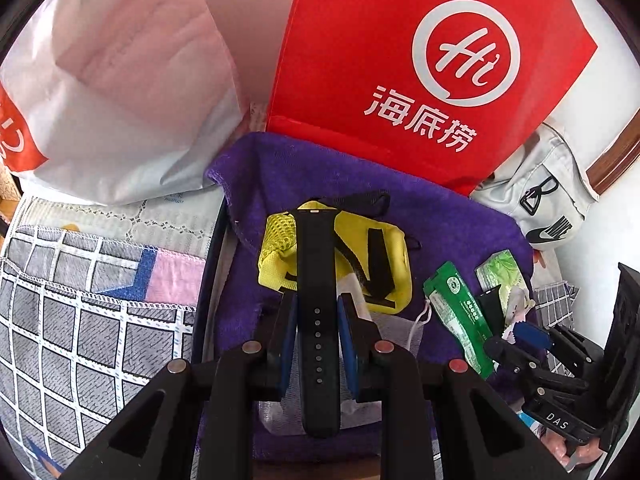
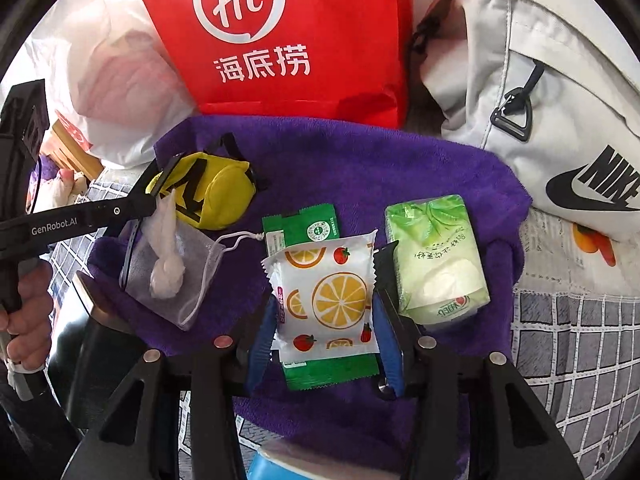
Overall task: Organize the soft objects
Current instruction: 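Open the right tool to drop the packet while the left tool releases the strap on the towel, then grasp the white gloves with the right tool while the left tool grasps the white sponge block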
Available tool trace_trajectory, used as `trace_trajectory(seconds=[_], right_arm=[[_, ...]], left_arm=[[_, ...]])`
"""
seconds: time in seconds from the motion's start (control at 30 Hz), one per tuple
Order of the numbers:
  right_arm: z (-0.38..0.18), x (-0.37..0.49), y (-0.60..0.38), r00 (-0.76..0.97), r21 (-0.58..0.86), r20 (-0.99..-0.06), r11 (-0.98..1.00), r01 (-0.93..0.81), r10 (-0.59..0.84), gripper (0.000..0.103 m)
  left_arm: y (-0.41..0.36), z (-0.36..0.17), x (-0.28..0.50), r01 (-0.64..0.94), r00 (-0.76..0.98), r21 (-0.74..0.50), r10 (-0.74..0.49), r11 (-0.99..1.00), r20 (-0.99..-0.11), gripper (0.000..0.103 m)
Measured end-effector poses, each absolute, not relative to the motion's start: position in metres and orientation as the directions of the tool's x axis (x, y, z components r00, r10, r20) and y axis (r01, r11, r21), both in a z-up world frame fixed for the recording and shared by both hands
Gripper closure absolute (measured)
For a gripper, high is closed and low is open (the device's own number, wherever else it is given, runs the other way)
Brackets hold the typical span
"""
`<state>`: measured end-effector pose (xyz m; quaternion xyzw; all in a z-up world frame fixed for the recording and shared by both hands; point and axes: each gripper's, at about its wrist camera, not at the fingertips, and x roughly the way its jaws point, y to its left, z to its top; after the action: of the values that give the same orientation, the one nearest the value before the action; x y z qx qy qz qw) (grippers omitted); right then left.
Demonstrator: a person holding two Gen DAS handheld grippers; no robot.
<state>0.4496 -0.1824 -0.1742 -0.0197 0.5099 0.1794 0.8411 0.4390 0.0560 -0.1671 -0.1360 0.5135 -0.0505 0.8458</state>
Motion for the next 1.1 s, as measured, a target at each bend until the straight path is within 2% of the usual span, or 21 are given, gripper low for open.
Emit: trace_trajectory(seconds=[0.2, 0.3, 0.43, 0.73, 1.1], right_arm=[[-0.174, 0.451, -0.182, 0.410, 0.174, -0.860, 0.930, -0.324, 0.304, 0.039], [-0.170, 0.449, -0.186, 0.419, 0.204, -0.844, 0.924, -0.324, 0.333, 0.039], [-0.161, 0.447, -0.193, 0.442, 0.246, -0.820, 0.921, -0.301, 0.364, 0.039], [-0.113, 0.392, -0.207, 0.553, 0.211, -0.747, 0.920, -0.330, 0.370, 0.038], [-0.101, 0.275, -0.214, 0.520, 0.218, -0.768, 0.915, -0.338, 0.375, 0.037]], left_arm=[[0.056, -0.176, 0.442, -0.056, 0.456, -0.296, -0.239, 0.954, -0.857, 0.083], [0.058, -0.174, 0.442, -0.051, 0.464, -0.313, -0.255, 0.948, -0.848, 0.083], [0.061, -0.168, 0.439, -0.046, 0.465, -0.321, -0.264, 0.946, -0.845, 0.070], [0.053, -0.138, 0.412, -0.038, 0.523, -0.240, -0.185, 0.970, -0.832, 0.070], [0.048, -0.082, 0.302, -0.010, 0.552, -0.245, -0.199, 0.969, -0.810, 0.070]])
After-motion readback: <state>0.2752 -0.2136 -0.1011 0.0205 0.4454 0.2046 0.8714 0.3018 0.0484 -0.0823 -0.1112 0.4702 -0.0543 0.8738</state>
